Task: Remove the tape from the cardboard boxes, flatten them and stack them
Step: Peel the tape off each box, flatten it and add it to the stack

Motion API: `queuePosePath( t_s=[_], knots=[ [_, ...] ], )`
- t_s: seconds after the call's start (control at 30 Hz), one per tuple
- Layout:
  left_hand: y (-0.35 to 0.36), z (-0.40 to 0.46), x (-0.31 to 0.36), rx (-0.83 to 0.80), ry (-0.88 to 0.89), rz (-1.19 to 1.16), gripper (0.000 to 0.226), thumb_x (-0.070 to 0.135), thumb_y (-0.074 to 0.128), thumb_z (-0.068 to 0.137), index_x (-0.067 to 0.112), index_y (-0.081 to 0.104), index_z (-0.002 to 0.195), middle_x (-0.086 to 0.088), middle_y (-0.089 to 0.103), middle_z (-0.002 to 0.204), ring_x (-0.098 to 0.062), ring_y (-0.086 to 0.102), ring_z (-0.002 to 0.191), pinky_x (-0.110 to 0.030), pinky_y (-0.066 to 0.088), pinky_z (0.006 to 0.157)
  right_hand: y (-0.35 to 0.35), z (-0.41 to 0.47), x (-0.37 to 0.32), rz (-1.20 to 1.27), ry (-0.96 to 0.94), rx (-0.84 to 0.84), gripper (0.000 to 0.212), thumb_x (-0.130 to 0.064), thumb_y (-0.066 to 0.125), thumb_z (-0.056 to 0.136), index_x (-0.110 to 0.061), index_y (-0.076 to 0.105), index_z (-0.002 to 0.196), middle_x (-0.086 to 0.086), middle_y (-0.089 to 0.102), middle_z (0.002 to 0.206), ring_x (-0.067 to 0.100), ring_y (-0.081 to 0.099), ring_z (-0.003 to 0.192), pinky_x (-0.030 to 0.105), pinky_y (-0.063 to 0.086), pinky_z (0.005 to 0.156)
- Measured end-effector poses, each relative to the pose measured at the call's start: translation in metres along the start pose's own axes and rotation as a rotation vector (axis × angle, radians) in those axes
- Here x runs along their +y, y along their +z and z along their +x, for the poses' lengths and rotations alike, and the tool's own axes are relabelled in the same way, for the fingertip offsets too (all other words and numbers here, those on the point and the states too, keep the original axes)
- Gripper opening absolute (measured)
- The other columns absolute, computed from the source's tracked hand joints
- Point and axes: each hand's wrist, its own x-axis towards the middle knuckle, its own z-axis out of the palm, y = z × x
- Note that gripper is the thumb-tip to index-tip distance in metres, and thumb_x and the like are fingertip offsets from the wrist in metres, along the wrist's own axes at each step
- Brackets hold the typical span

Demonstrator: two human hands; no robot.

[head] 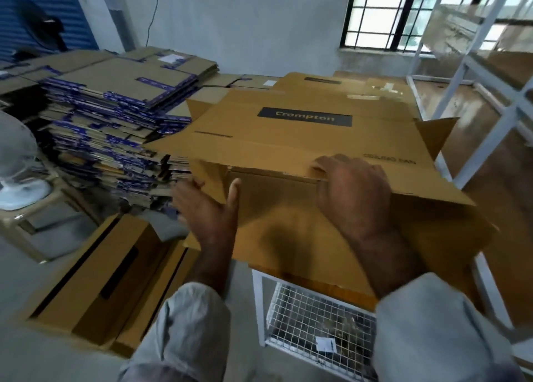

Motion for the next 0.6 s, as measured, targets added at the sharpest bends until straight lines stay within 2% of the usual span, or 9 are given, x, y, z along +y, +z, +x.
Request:
queuePosePath(
  t_s=[0.07, 0.13, 0.2, 0.27, 0.33, 0.37, 0.47, 0.53, 0.6],
  knots=[
    [0.010, 0.007, -0.016, -0.166, -0.131, 0.010, 0.091, 0.074, 0.068, 0.076, 0.006, 0.043, 0.131, -0.017, 0.047, 0.128, -0.032, 0.047, 0.117, -0.050, 0.049, 0.096, -0.002, 0.002, -0.005, -0.031, 0.019, -0.001, 0.033, -0.024, 0.061, 0.096, -0.028, 0.067, 0.128, -0.002, 0.070, 0.120, 0.023, 0.063, 0.109, 0.045, 0.045, 0.097],
    [0.020, 0.022, -0.016, -0.311, -0.115, 0.086, 0.103, 0.071, 0.071, 0.078, 0.004, 0.034, 0.146, -0.019, 0.041, 0.142, -0.033, 0.043, 0.129, -0.041, 0.044, 0.101, -0.003, 0.005, -0.014, -0.058, 0.048, -0.016, 0.033, -0.027, 0.062, 0.095, -0.031, 0.067, 0.127, -0.004, 0.069, 0.119, 0.022, 0.062, 0.108, 0.044, 0.046, 0.095],
    [0.031, 0.042, -0.012, -0.352, -0.129, 0.168, 0.115, 0.069, 0.071, 0.080, 0.000, 0.019, 0.155, -0.022, 0.030, 0.155, -0.035, 0.035, 0.141, -0.041, 0.039, 0.110, -0.004, 0.008, -0.019, -0.060, 0.075, -0.042, 0.032, -0.028, 0.064, 0.094, -0.032, 0.067, 0.125, -0.004, 0.069, 0.119, 0.023, 0.062, 0.108, 0.046, 0.047, 0.095],
    [0.037, 0.066, -0.014, -0.311, -0.219, 0.166, 0.117, 0.065, 0.076, 0.079, 0.002, 0.015, 0.156, -0.020, 0.028, 0.157, -0.034, 0.032, 0.144, -0.047, 0.040, 0.114, -0.004, 0.006, -0.022, -0.042, 0.088, -0.052, 0.033, -0.026, 0.065, 0.092, -0.030, 0.067, 0.124, -0.002, 0.069, 0.118, 0.024, 0.062, 0.107, 0.050, 0.050, 0.095],
    [0.037, 0.089, -0.022, -0.280, -0.230, 0.128, 0.102, 0.056, 0.082, 0.076, 0.009, 0.029, 0.150, -0.013, 0.040, 0.147, -0.031, 0.041, 0.135, -0.051, 0.046, 0.106, -0.004, 0.004, -0.023, -0.011, 0.114, -0.046, 0.032, -0.025, 0.064, 0.091, -0.028, 0.068, 0.123, 0.001, 0.069, 0.117, 0.026, 0.062, 0.105, 0.053, 0.051, 0.092],
    [0.035, 0.097, -0.029, -0.299, -0.200, 0.112, 0.088, 0.051, 0.082, 0.077, 0.013, 0.039, 0.144, -0.010, 0.047, 0.141, -0.029, 0.048, 0.129, -0.050, 0.049, 0.101, -0.005, 0.003, -0.024, 0.000, 0.124, -0.042, 0.031, -0.025, 0.063, 0.091, -0.027, 0.068, 0.122, 0.003, 0.070, 0.116, 0.028, 0.062, 0.105, 0.053, 0.051, 0.091],
    [0.017, 0.115, -0.054, -0.336, -0.121, 0.033, 0.038, 0.025, 0.072, 0.090, 0.019, 0.061, 0.125, -0.003, 0.066, 0.120, -0.022, 0.063, 0.107, -0.038, 0.051, 0.085, -0.008, 0.003, -0.027, -0.022, 0.187, -0.044, 0.030, -0.028, 0.060, 0.091, -0.025, 0.067, 0.119, 0.009, 0.071, 0.111, 0.035, 0.064, 0.100, 0.055, 0.052, 0.089],
    [0.001, 0.132, -0.084, -0.323, -0.165, 0.004, 0.030, 0.019, 0.064, 0.096, 0.021, 0.065, 0.125, -0.002, 0.069, 0.113, -0.021, 0.064, 0.100, -0.037, 0.052, 0.083, -0.015, 0.003, -0.029, -0.020, 0.235, -0.072, 0.029, -0.029, 0.062, 0.089, -0.027, 0.067, 0.118, 0.011, 0.072, 0.111, 0.039, 0.065, 0.099, 0.055, 0.053, 0.089],
    [-0.014, 0.156, -0.121, -0.341, -0.208, 0.008, 0.029, 0.027, 0.063, 0.096, 0.024, 0.066, 0.124, -0.003, 0.071, 0.113, -0.023, 0.066, 0.103, -0.044, 0.056, 0.091, -0.022, 0.004, -0.028, -0.017, 0.276, -0.144, 0.044, -0.045, 0.060, 0.082, -0.027, 0.066, 0.122, 0.014, 0.070, 0.119, 0.040, 0.063, 0.104, 0.055, 0.052, 0.091]
  ],
)
